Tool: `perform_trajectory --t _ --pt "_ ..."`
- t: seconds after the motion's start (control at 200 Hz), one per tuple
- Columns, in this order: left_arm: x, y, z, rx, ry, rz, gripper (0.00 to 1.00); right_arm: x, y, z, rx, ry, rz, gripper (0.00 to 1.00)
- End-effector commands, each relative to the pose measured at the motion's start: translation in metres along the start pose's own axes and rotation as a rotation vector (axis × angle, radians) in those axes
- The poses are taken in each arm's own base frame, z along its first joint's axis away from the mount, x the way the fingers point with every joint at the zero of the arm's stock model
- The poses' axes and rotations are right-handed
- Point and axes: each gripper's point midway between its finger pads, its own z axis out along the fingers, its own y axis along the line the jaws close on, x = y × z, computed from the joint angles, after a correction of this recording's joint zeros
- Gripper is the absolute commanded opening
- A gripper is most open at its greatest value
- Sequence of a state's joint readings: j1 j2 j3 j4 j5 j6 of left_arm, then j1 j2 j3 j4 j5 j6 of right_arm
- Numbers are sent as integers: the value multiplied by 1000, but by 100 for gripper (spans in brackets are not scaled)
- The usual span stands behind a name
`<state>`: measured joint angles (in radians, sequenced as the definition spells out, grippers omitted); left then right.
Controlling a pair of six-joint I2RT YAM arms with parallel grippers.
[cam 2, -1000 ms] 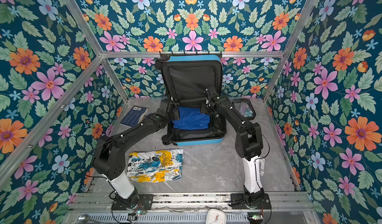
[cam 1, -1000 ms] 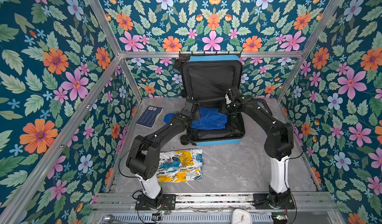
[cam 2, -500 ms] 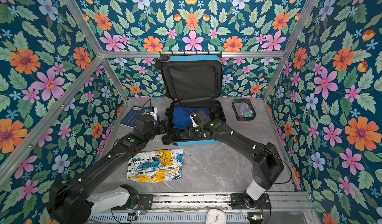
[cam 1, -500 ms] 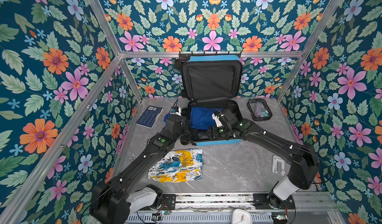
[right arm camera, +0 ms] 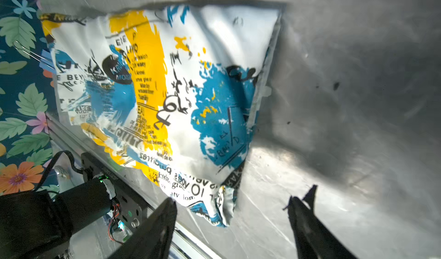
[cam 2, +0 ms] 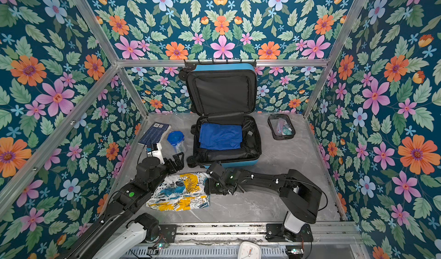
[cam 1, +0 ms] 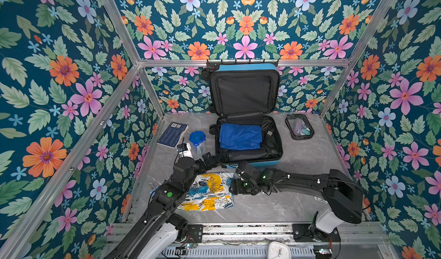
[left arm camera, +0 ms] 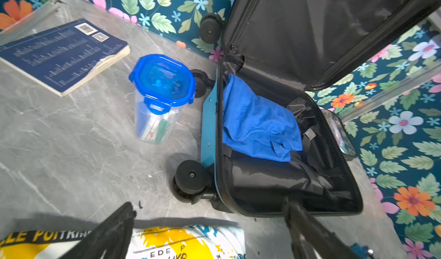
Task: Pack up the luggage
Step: 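Withdraw both grippers and reach to the printed pillow's sides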
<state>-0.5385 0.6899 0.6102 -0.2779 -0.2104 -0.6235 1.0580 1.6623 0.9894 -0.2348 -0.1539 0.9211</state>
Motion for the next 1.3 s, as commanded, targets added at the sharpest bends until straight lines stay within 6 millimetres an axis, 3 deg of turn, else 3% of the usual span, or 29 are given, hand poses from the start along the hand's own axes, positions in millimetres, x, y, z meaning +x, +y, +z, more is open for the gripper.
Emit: perform_trajectory --t 0.0,0.29,0.475,0.58,0.745,0.845,0.92,1.02,1.1,1.295 --pt "11 14 0 -60 34 -8 100 -4 11 14 -62 -16 68 75" --pt "32 25 1 -72 73 -40 100 -2 6 27 -56 -10 97 74" --pt "35 30 1 -92 83 -42 100 -3 9 34 -70 -1 110 68" --pt "35 30 1 -95 86 -38 99 -4 10 37 -70 -1 113 54" --pt "36 31 1 -107 102 -18 98 -5 9 35 -61 -6 119 21" --pt "47 35 5 -138 168 31 96 -3 4 30 -45 -13 125 7" --pt "58 38 8 -164 232 65 92 -1 -7 22 -9 -25 128 0" --pt "70 31 13 -126 298 75 88 6 -28 14 34 -25 141 0" --pt "78 25 16 -96 334 69 86 10 -42 -7 53 -43 155 0" --pt "97 18 15 -39 404 46 86 38 -122 -49 190 -56 256 0"
